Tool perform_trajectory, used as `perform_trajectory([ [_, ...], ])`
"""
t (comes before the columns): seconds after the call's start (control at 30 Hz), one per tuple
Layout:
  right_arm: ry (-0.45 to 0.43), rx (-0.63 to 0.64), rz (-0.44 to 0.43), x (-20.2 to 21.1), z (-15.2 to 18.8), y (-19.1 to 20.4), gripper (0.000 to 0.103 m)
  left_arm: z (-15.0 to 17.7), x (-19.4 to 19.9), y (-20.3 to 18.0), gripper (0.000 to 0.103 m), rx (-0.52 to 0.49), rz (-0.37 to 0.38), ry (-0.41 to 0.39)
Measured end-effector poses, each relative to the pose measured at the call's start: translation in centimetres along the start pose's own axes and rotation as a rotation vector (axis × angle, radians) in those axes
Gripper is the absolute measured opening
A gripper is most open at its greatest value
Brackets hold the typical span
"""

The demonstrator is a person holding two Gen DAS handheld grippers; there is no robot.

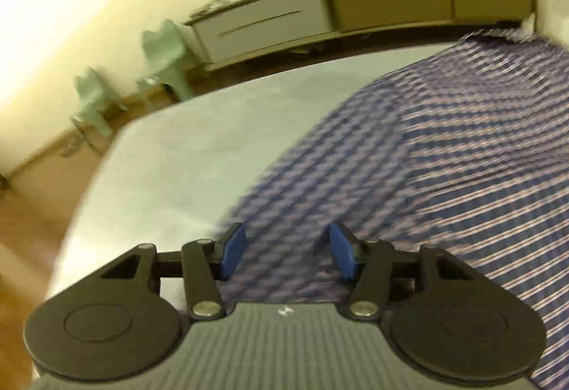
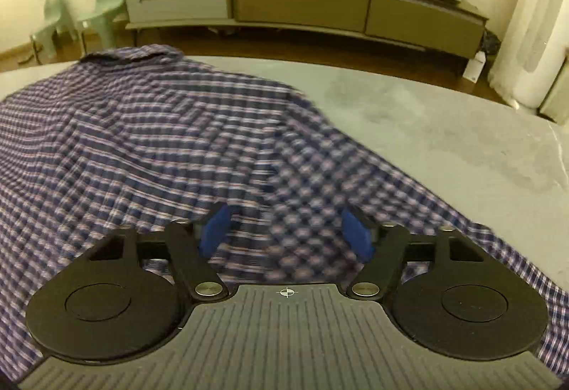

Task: Fold clothes

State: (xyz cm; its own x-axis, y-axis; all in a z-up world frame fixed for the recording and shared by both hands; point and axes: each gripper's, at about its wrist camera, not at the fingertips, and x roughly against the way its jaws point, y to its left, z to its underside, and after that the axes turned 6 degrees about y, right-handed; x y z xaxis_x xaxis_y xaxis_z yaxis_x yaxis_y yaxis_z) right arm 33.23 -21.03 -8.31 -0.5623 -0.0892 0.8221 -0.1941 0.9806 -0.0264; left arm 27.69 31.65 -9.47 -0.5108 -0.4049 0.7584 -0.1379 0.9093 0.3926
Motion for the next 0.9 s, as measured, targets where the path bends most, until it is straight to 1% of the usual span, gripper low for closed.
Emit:
perform_trajectory([
  [0.07,0.014,-0.025,0.013,-0.5,-0.4,-1.5,0.073,-0.3,-0.3,1.1,0.053,-0.028,-0.038,0.035],
  [0.1,0.028,-0.030,0.027,-0.5,-0.7,-1.5,0.073,-0.7,0.0,1.5,0.044,-0.022,-0.039,0.055],
  [0.13,0.042,-0.036,0.041,-0.5,-0.9,-1.6,0.073,-1.1,0.3,1.8,0.041,-0.007,-0.033,0.074],
  [0.17,0.054,-0.043,0.049,-0.4,-1.1,-1.5,0.071,-1.6,1.2,2.1,0.039,0.017,-0.028,0.055],
  [0.2,0.051,-0.058,0.031,0.1,-1.3,-1.3,0.067,-2.2,2.4,1.9,0.039,0.041,0.008,0.016],
  [0.23,0.025,-0.083,-0.020,0.9,-1.5,-1.0,0.067,-3.0,3.5,1.6,0.039,0.063,0.062,-0.025],
  [0.27,0.000,-0.102,-0.060,1.6,-1.8,-0.6,0.069,-3.7,4.7,1.3,0.040,0.084,0.116,-0.066],
  [0.3,-0.019,-0.103,-0.068,1.6,-2.4,0.0,0.071,-4.8,5.2,0.3,0.041,0.086,0.176,-0.088],
  [0.33,-0.038,-0.104,-0.076,1.6,-2.9,0.7,0.071,-5.9,5.3,-1.2,0.042,0.077,0.239,-0.100],
  [0.37,-0.053,-0.102,-0.080,1.4,-3.6,1.4,0.071,-7.1,5.1,-2.9,0.043,0.056,0.276,-0.109],
  [0.47,-0.035,-0.077,-0.047,-1.8,-6.0,3.7,0.068,-10.4,3.7,-8.9,0.043,-0.025,0.337,-0.121],
  [0.53,0.008,-0.083,-0.015,-4.3,-7.4,4.5,0.061,-12.0,1.4,-11.6,0.043,-0.061,0.315,-0.090],
  [0.57,0.025,-0.085,-0.001,-5.2,-8.0,4.7,0.060,-12.8,0.3,-12.8,0.042,-0.078,0.299,-0.073],
  [0.6,0.018,-0.086,0.015,-5.7,-8.6,4.7,0.060,-13.4,-1.0,-13.8,0.043,-0.087,0.277,-0.057],
  [0.67,0.006,-0.088,0.046,-6.7,-9.8,4.6,0.061,-14.3,-2.3,-14.2,0.045,-0.063,0.225,-0.074],
  [0.7,-0.001,-0.086,0.060,-7.2,-10.3,4.6,0.061,-15.0,-2.8,-14.2,0.052,-0.046,0.197,-0.069],
  [0.73,-0.009,-0.072,0.071,-7.5,-10.8,4.6,0.062,-15.5,-3.2,-14.0,0.052,-0.026,0.171,-0.056],
  [0.77,-0.013,-0.059,0.079,-7.8,-11.2,4.6,0.062,-15.6,-3.1,-13.4,0.047,-0.009,0.147,-0.037],
  [0.8,-0.005,-0.048,0.081,-7.6,-11.4,4.6,0.061,-15.5,-2.9,-12.8,0.038,0.004,0.139,-0.025],
  [0.83,0.003,-0.033,0.093,-7.1,-11.4,4.7,0.061,-15.0,-2.1,-12.1,0.037,0.017,0.161,-0.035],
  [0.87,-0.013,-0.017,0.105,-5.8,-10.9,4.8,0.059,-14.1,-0.8,-11.3,0.038,0.027,0.207,-0.059],
  [0.9,-0.050,0.005,0.087,-3.8,-10.2,5.0,0.059,-12.7,0.9,-10.3,0.039,0.028,0.259,-0.081],
])
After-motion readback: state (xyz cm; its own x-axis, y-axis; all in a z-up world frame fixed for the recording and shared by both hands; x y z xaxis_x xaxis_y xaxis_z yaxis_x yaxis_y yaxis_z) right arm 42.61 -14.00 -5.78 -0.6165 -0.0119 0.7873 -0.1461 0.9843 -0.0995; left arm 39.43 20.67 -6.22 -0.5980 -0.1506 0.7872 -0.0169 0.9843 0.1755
